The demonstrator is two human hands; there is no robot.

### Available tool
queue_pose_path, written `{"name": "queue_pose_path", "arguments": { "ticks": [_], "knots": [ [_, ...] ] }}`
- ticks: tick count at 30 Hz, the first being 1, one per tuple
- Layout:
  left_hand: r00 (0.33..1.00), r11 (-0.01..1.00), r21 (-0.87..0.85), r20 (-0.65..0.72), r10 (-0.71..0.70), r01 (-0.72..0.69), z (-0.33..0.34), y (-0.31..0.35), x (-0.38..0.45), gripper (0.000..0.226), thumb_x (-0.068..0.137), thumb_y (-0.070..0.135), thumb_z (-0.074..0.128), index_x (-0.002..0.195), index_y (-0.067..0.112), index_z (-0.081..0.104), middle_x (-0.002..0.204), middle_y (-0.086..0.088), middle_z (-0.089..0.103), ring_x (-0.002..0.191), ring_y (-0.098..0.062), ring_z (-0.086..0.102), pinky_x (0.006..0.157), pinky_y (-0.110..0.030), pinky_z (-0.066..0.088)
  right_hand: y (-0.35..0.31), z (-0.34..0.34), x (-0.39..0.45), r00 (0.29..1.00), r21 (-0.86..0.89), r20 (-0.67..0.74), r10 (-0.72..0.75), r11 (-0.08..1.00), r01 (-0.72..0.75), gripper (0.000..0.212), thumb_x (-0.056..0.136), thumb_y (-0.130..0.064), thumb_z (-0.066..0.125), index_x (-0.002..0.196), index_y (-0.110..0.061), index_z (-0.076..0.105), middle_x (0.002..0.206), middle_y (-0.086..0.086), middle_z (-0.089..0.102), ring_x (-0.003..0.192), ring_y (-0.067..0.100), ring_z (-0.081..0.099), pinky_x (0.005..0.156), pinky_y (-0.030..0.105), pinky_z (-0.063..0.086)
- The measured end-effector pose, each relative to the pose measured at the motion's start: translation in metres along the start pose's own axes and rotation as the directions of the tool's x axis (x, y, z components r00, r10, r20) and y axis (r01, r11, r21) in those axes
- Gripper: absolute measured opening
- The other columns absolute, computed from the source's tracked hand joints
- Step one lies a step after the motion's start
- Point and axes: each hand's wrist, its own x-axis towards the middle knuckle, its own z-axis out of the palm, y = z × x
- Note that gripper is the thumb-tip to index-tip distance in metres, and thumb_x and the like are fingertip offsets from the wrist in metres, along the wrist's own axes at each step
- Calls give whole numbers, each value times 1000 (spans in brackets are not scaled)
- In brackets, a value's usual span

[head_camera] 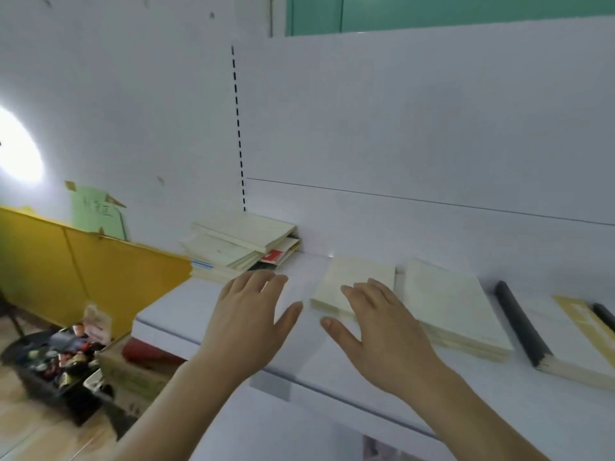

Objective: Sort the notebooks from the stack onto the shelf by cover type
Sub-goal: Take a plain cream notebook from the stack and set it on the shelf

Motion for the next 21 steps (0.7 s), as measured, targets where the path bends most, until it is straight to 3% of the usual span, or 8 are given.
{"name": "queue_pose_path", "arguments": {
  "ticks": [6,13,19,21],
  "knots": [
    [999,999,-29,7,-45,45,-2,-69,21,54,98,58,43,140,25,52,141,6,55,132,-18,48,109,-33,37,-52,21,59,1000,11,-4,-16,1000,16,71,96,-65,21,151,-21,30,154,-4,34,146,15,20,120,30,20],
    [996,996,-18,32,-87,87,9,-121,75,52,102,53,38,145,25,47,146,7,50,137,-17,44,112,-33,35,-61,46,149,997,15,-54,-54,998,55,54,98,-57,35,132,-18,48,132,0,52,130,18,39,106,28,36],
    [989,992,-68,117,-95,103,25,-149,121,43,104,41,39,141,24,51,137,7,57,127,-16,51,100,-29,41,-69,73,216,991,-14,-83,-104,995,103,54,97,-51,40,134,-12,47,132,4,50,127,24,40,108,36,35],
    [988,989,-115,136,-74,90,34,-157,131,36,104,36,40,132,23,58,125,7,62,119,-18,55,94,-29,44,-76,84,230,989,-48,-79,-126,991,123,52,95,-50,39,128,-11,51,128,6,52,124,27,42,106,39,38]
  ]
}}
